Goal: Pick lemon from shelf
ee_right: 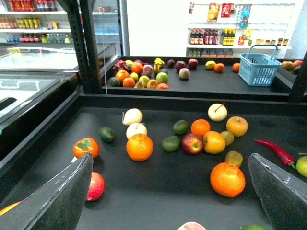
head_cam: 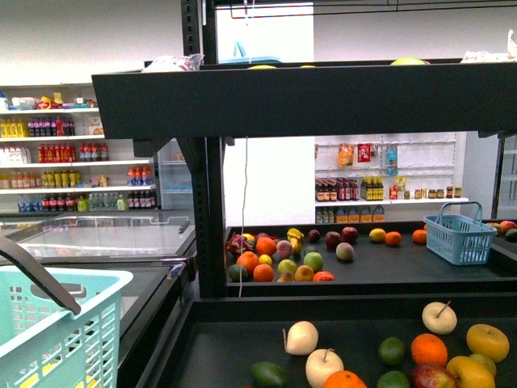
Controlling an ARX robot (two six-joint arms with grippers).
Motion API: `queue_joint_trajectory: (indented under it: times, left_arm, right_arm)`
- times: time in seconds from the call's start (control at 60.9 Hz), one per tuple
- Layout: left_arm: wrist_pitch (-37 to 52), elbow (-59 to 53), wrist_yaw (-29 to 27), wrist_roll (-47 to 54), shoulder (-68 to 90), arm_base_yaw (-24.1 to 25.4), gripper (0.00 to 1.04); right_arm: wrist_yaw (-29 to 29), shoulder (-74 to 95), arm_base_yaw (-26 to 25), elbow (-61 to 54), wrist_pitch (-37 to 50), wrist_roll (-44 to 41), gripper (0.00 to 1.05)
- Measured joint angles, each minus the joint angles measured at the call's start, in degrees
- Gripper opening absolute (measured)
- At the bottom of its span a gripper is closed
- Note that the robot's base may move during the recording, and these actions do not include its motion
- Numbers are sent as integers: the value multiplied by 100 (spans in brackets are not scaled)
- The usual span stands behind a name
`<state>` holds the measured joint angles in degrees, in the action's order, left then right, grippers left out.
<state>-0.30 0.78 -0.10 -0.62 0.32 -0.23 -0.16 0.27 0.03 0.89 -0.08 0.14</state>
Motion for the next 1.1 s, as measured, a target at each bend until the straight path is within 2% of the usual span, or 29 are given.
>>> queue_joint_trajectory:
  times: [0.197,0.213,1.1]
  left_arm:
    - [0,0,0,2,0,0,84]
    - [0,2,0,11,0,0,96]
    - [0,2,0,11,0,0,97]
  right_arm:
    - [0,0,0,0,0,0,97]
    - [2,0,0,0,0,0,97]
    - [0,0,2,0,0,0,97]
